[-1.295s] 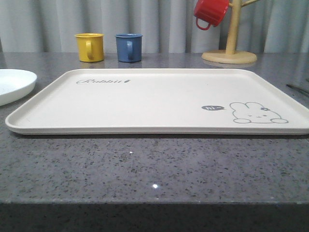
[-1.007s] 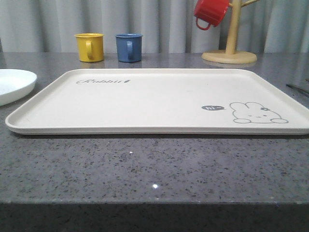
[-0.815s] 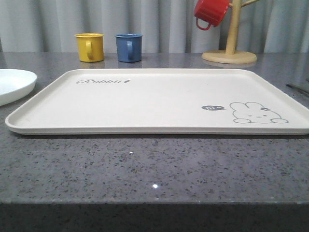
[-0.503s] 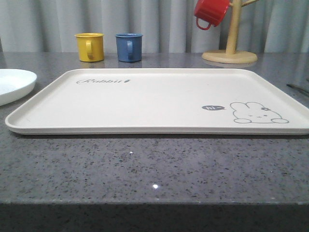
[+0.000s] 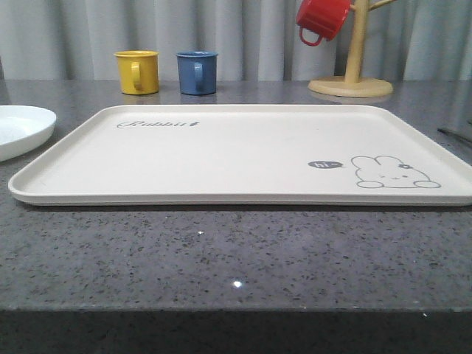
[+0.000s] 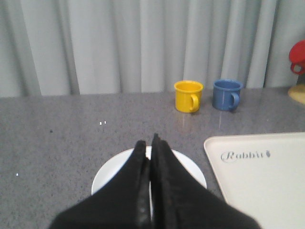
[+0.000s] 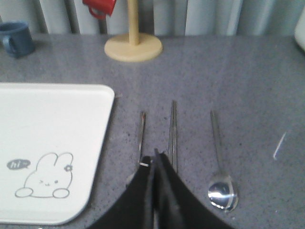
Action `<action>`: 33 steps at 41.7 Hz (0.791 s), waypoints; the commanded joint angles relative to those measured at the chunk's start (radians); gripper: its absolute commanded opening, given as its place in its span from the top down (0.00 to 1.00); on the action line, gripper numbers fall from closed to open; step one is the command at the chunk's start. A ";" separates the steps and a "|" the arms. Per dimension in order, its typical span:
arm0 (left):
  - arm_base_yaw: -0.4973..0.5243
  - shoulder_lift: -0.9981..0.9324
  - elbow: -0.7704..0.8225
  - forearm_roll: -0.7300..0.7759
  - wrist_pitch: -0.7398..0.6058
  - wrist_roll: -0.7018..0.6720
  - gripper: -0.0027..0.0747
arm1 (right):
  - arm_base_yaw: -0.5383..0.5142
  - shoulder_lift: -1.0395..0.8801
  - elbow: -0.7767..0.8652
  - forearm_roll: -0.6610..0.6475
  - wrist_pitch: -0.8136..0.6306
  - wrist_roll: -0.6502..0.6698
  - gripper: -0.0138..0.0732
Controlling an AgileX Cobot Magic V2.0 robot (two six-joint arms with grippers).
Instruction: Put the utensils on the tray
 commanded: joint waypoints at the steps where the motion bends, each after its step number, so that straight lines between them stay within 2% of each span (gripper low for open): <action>1: 0.002 0.077 -0.025 -0.008 -0.054 -0.008 0.99 | -0.007 0.078 -0.035 0.000 -0.052 -0.004 0.92; 13: 0.002 0.213 -0.025 -0.008 -0.017 -0.008 0.99 | -0.007 0.195 -0.035 0.000 -0.006 -0.004 0.90; 16: 0.002 0.228 -0.025 -0.008 -0.013 -0.008 0.99 | -0.007 0.195 -0.035 -0.014 0.000 -0.004 0.75; 18: 0.002 0.239 -0.025 -0.008 -0.004 -0.008 0.98 | -0.007 0.195 -0.035 -0.015 0.000 -0.004 0.57; 20: 0.002 0.249 -0.025 -0.008 -0.002 -0.008 0.92 | -0.007 0.195 -0.035 -0.015 0.000 -0.004 0.40; 21: 0.002 0.254 -0.025 -0.008 -0.002 -0.008 0.86 | -0.007 0.195 -0.035 -0.015 0.002 -0.004 0.36; 23: 0.002 0.263 -0.025 0.000 -0.002 -0.008 0.68 | -0.007 0.195 -0.035 -0.015 0.003 -0.004 0.32; 26: 0.002 0.278 -0.027 0.024 0.016 -0.008 0.39 | -0.007 0.195 -0.035 -0.013 0.003 -0.004 0.32; 28: 0.002 0.299 -0.046 0.051 0.066 -0.008 0.34 | -0.007 0.195 -0.035 -0.013 0.003 -0.004 0.32; 33: 0.002 0.419 -0.161 0.093 0.284 -0.008 0.35 | -0.007 0.195 -0.035 -0.013 0.003 -0.004 0.32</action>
